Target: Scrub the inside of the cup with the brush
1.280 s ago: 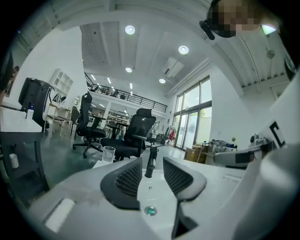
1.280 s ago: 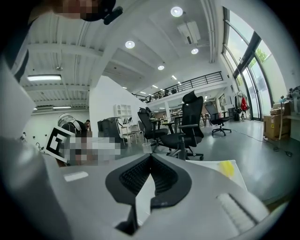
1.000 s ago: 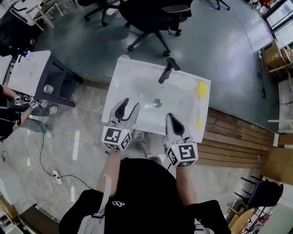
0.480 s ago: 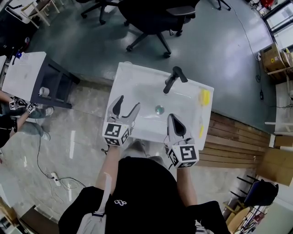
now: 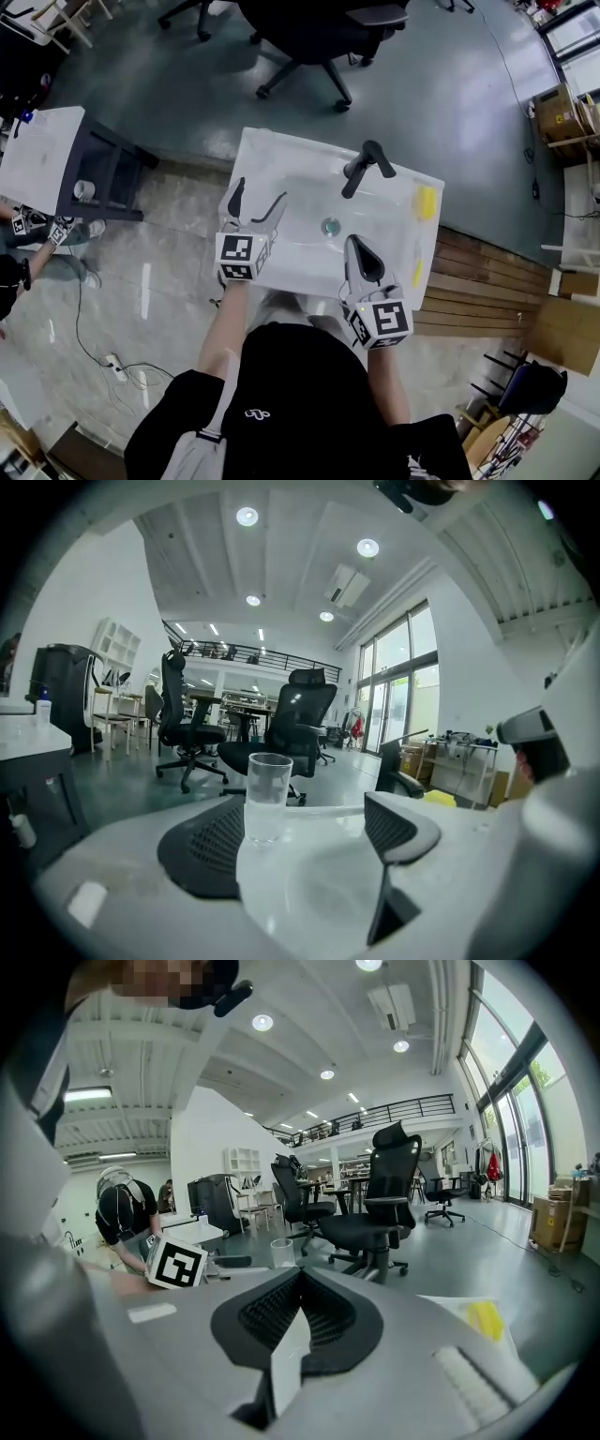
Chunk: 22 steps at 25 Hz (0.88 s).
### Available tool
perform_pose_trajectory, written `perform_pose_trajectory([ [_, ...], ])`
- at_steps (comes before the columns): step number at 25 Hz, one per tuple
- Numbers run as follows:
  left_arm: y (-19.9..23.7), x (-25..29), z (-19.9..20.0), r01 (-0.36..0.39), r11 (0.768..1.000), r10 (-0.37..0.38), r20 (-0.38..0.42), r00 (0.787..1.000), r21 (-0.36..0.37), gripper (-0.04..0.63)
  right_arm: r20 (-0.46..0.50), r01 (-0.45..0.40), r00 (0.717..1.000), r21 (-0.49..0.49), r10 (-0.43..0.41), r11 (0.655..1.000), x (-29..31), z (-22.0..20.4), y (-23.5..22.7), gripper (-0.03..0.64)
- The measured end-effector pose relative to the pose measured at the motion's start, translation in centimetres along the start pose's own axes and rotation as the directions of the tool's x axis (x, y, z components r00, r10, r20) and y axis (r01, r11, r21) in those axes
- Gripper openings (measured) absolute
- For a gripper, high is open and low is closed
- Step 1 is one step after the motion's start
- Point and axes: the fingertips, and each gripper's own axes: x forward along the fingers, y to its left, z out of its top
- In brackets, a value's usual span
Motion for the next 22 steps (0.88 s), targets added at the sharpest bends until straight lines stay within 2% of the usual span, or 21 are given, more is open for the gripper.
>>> perform_pose_trajectory([
  [3, 1.2, 1.1, -0.1, -0.02, 1.0, 0.02, 0.003, 1.0, -0.007, 0.407, -0.01, 0.004, 1.0, -0.001, -0.004, 1.0, 0.3, 0.0, -0.3, 0.0],
  [22, 4.7, 8.5, -1.6, -0.001, 1.0, 0.001, -0.032, 1.0, 0.016, 0.408, -0.084, 0.089, 0.993, 0.012, -0.088, 0.996, 1.3, -2.2, -2.4, 0.0],
])
